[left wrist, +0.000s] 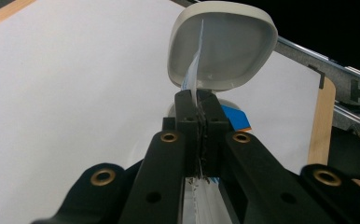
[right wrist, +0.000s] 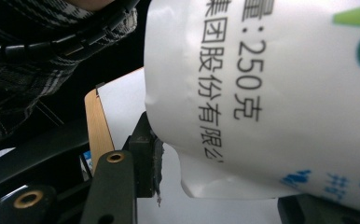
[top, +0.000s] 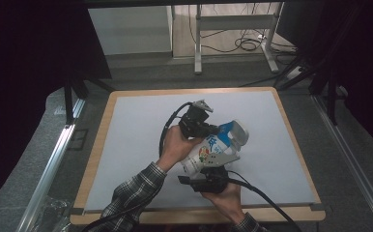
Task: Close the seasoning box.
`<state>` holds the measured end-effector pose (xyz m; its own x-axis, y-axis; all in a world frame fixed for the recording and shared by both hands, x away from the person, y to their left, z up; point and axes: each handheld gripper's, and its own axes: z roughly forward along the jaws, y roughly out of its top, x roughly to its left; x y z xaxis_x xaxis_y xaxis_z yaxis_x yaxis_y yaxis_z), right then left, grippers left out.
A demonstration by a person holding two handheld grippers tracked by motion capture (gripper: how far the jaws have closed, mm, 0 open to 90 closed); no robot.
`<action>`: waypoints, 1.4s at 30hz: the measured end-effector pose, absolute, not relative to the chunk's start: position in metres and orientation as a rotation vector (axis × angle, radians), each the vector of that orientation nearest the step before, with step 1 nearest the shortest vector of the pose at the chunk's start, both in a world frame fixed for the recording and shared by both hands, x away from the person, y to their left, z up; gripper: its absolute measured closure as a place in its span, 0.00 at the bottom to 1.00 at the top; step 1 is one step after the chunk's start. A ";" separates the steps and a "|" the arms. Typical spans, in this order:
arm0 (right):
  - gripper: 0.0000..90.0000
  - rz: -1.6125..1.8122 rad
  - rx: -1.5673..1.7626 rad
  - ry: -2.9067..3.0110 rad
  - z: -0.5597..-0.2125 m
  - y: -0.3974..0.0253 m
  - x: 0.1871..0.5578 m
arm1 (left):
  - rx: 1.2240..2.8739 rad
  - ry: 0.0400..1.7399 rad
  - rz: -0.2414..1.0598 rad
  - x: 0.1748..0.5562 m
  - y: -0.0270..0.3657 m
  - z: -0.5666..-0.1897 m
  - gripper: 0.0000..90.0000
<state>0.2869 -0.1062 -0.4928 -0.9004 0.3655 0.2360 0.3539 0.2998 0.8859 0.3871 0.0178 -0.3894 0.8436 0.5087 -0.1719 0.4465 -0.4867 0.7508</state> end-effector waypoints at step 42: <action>0.60 1.666 0.723 2.517 -0.496 -0.099 0.291 | 2.165 0.683 0.148 0.380 0.010 -0.382 0.99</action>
